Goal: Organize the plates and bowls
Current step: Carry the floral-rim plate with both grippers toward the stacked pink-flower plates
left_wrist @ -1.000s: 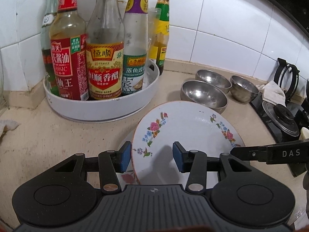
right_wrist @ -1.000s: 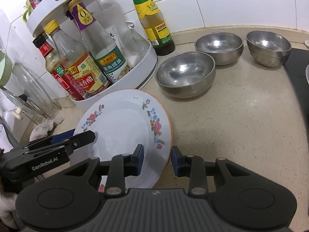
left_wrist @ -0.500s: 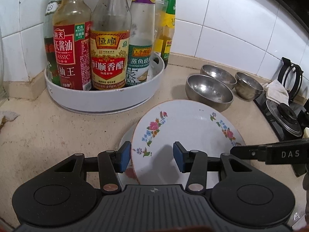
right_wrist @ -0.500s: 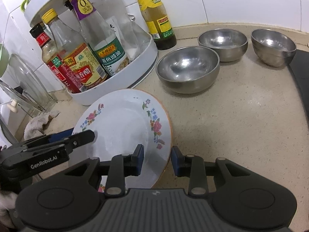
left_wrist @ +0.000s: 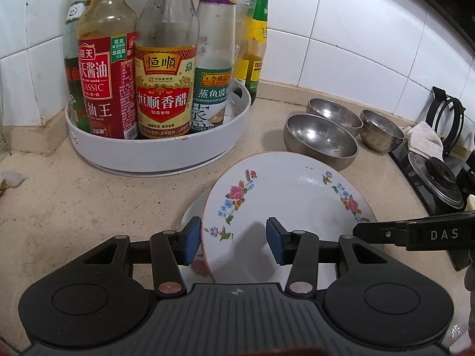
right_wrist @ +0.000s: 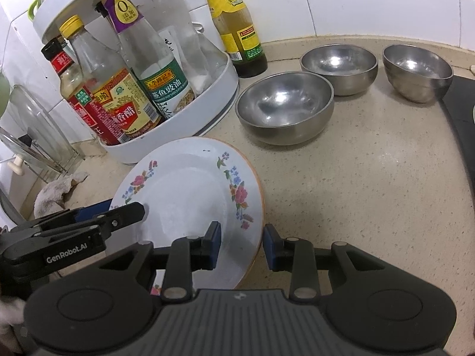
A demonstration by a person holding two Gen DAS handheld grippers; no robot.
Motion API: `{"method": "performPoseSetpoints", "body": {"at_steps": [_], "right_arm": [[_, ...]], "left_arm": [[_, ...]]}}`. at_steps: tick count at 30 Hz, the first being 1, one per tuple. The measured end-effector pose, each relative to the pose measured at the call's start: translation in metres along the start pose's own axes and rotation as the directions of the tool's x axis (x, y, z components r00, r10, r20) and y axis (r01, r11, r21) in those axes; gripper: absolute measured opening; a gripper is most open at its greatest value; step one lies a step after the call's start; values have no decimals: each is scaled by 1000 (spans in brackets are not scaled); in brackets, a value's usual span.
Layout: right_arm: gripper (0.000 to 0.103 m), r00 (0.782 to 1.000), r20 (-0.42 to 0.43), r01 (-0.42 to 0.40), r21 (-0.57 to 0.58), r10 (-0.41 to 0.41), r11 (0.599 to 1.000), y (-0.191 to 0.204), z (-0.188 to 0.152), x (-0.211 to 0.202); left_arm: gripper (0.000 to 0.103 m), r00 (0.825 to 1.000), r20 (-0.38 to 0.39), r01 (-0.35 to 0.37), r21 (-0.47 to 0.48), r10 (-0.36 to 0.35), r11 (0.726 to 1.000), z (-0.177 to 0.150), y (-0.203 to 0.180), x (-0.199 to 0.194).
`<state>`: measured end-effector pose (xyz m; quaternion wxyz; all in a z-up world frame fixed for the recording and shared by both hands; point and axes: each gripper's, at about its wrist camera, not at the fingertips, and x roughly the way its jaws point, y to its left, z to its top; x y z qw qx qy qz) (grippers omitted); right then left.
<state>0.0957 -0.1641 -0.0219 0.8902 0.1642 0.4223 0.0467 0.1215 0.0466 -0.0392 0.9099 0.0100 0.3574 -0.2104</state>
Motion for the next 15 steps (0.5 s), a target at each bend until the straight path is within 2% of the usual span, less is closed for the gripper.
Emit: {"method": "performPoseSetpoints", "body": {"at_steps": [12,15], "right_arm": [[31,1000,-6,14,-21,-14,1000,3,2,8],[31,999,8,35,-60,-35,998,7,1,8]], "left_arm": [[54,1000,-26,-10,-13,9,1000,-4,3,9],[54,1000,-27,-10,-9,10,1000,-4,2,10]]}}
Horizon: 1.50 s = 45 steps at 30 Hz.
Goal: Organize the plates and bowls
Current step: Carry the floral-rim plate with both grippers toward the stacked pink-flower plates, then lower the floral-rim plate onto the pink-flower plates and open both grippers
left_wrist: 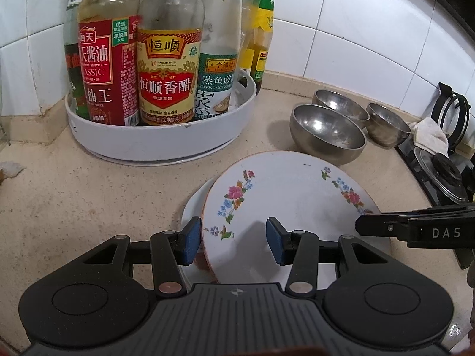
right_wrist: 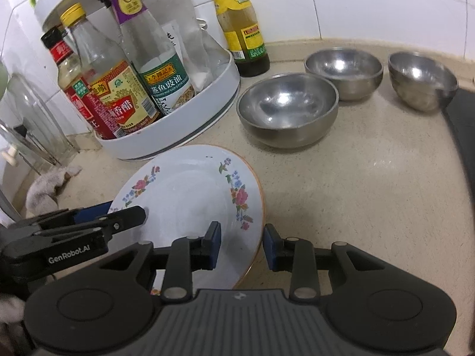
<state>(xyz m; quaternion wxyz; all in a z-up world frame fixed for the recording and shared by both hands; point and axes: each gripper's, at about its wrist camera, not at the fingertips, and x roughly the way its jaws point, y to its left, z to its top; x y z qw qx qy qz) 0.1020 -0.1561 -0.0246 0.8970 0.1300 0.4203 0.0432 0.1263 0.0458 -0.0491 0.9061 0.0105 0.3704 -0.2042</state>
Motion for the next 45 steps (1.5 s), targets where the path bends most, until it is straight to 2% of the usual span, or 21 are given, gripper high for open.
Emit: {"method": "performPoseSetpoints", "body": {"at_steps": [16,20,23,29,32,35,45], "right_arm": [[32,1000,-10,15,-100,-16,995,16,5,12],[39,1000,-19,21,-143,-24,990,21,5,16],[40,1000,-16,21,-175,-24,984,23,5,16],[41,997,72,0,-225,17,974,31,14,-1],[41,996,88,10,-255,13,967,36,12,-3],[41,997,67,-13,-212,28,977,30,12,0],[41,996,90,9,-142,4,990,8,8,-8]], "left_arm": [[54,1000,-2,-19,-9,19,1000,1,9,-3],[52,1000,1,-16,-6,16,1000,3,12,0],[50,1000,1,-18,-21,18,1000,3,16,-2],[50,1000,3,-27,-39,27,999,4,20,-6],[53,999,22,-26,-31,27,999,7,18,-10],[54,999,34,-26,-11,27,1000,11,13,-13],[74,999,48,4,74,-7,997,30,-17,-7]]}}
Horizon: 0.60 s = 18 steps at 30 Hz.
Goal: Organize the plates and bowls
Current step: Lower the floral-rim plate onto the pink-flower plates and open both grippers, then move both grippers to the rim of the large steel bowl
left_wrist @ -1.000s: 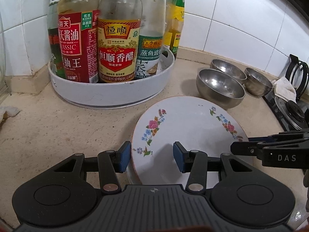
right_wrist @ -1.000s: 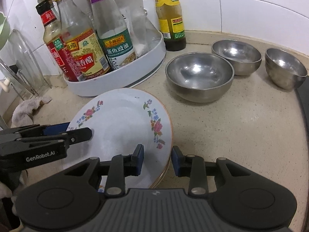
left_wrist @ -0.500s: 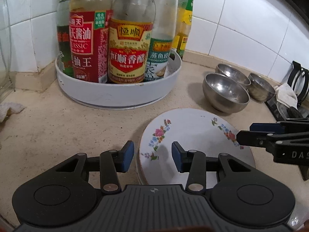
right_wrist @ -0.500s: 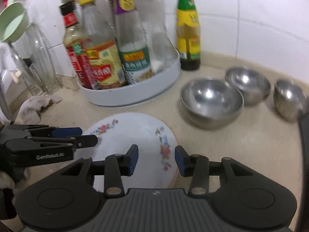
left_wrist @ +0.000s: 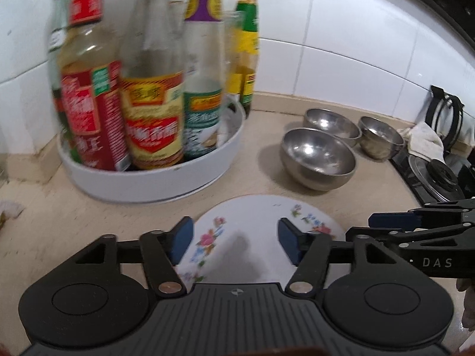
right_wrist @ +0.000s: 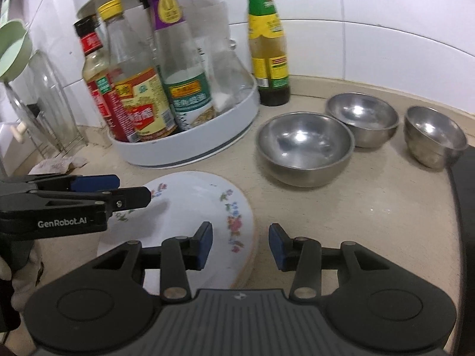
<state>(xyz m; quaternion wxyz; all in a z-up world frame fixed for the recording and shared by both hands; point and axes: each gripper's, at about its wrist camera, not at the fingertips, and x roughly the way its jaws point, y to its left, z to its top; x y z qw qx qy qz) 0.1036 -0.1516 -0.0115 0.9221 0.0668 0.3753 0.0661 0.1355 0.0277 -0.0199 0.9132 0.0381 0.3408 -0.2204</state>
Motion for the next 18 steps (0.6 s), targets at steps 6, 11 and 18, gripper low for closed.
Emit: {"method": "performPoseSetpoints", "body": {"at_steps": [6,11,18], "right_arm": [[42,999,0,42,71,-43,997,-27,-2,-9],[42,997,-3,73,160,-73,985,-58,1,-17],[42,994,10,103,232,-108,967,-95,9,-27]], "left_arm": [[87,999,11,39,58,-40,998,17,-24,9],[87,995,2,94,93,-95,991,34,-45,22],[88,991,-29,130,88,-128,988,58,-67,49]]}}
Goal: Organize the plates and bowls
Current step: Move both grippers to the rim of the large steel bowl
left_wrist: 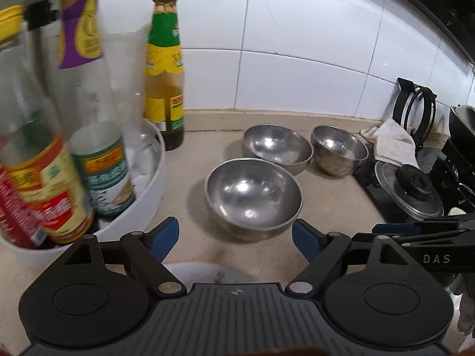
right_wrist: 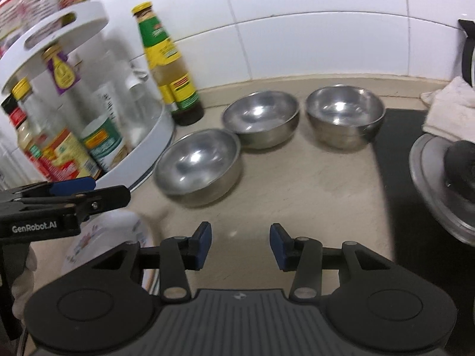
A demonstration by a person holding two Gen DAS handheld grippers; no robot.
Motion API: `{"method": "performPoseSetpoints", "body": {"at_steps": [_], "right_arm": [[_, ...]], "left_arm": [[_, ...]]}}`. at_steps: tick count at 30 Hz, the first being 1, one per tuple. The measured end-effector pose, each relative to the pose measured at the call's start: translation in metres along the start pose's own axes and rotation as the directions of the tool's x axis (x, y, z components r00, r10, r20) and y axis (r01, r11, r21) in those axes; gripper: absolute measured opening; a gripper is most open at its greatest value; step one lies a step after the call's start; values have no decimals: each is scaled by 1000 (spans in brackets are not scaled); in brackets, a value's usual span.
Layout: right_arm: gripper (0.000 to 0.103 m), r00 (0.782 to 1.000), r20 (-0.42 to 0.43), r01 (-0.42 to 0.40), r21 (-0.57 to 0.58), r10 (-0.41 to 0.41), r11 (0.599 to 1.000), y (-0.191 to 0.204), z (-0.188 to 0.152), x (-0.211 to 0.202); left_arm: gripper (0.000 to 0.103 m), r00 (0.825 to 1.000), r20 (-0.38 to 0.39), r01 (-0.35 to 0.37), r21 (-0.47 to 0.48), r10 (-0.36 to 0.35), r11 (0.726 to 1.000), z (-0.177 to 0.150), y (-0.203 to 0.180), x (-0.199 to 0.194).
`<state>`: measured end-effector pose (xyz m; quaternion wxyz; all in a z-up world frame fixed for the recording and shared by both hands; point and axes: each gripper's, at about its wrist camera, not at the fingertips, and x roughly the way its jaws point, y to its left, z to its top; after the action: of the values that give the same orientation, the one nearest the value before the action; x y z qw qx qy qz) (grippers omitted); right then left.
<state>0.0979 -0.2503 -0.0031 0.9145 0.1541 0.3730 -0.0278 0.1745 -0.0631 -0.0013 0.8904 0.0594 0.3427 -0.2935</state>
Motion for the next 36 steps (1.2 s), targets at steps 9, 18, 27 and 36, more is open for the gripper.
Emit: {"method": "performPoseSetpoints", "body": {"at_steps": [9,18,27,36], "right_arm": [[43,999,7,-35,89,34,995,-24,34,22],[43,994,-18,-102,102,105,989,-17,63,61],[43,989,-76,-117,97,124,988,-15,71,91],[42,987,-96,-121,103,131,987,-12,76,100]], "left_arm": [[88,999,-38,-7,26,8,1000,20,-10,38],[83,998,-65,-4,44,7,999,29,-9,63],[81,996,-92,12,67,-6,998,31,-2,86],[76,993,-115,33,34,-29,999,33,7,90]]}}
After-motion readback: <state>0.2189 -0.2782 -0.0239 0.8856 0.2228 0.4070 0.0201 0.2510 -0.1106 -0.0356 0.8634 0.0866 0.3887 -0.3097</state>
